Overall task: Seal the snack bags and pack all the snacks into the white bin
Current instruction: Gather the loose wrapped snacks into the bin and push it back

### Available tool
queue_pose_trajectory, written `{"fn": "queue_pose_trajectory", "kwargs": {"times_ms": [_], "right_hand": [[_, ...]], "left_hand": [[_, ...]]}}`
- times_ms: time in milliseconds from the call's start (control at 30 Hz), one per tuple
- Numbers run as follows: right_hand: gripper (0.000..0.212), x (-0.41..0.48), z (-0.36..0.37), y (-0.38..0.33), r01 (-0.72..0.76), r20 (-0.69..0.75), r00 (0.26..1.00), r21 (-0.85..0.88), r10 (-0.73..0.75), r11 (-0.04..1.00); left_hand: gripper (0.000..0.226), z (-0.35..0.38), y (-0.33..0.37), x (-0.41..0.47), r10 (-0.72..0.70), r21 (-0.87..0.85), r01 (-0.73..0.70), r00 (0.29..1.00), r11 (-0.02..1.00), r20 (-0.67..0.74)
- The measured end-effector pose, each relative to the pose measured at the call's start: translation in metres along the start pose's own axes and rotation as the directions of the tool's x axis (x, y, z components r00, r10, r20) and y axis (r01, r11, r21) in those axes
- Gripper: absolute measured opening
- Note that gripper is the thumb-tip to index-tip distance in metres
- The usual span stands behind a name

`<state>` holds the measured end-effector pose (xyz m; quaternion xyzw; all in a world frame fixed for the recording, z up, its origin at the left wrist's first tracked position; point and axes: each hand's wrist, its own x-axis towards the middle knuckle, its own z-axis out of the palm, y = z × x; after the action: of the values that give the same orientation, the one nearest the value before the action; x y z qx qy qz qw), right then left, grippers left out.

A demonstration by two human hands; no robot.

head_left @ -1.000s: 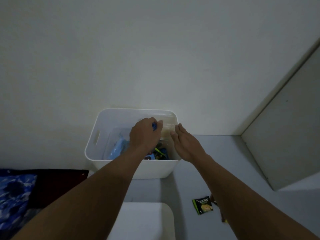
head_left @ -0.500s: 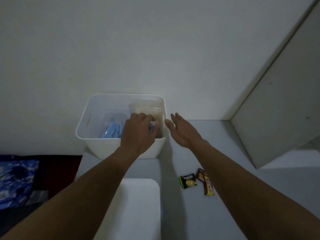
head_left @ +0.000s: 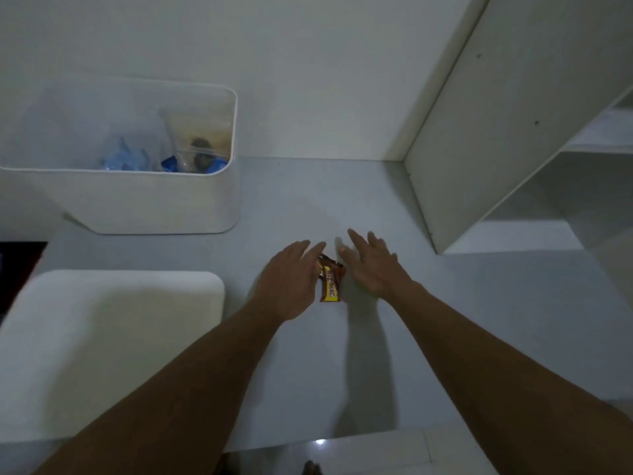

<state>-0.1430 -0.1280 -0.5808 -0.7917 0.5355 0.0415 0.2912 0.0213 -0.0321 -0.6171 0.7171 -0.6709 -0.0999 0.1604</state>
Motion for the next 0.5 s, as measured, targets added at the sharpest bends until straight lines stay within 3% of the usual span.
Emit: {"fn": "queue_pose_trajectory", "kwargs": {"times_ms": [100, 233, 367, 500], "right_hand": [[0.083, -0.003, 0.022, 0.019, -0.013, 0.03, 0.999, 0.026, 0.013, 1.0], [0.098, 0.002, 0.048, 0.03, 0.044, -0.029, 0.999, -0.046, -0.046, 0.998], [0.07, 0.007, 0.055, 0.039, 0.153, -0.171, 0.972, -0.066, -0.163, 0.986], [0.03, 0.008, 0.059, 0.05, 0.246, -0.37, 0.887, -0.132, -0.278, 0.96]], "left_hand": [[0.055, 0.025, -0.007, 0.009, 0.06, 0.136, -0.079, 0.988, 0.988, 0.142], [0.053, 0.042, -0.023, 0.008, 0.065, 0.205, -0.101, 0.982, 0.973, 0.176], [0.05, 0.046, -0.023, 0.004, -0.006, 0.138, -0.011, 0.992, 0.99, 0.122], [0.04, 0.051, -0.02, 0.004, -0.043, 0.031, 0.043, 0.999, 0.999, -0.018]]}}
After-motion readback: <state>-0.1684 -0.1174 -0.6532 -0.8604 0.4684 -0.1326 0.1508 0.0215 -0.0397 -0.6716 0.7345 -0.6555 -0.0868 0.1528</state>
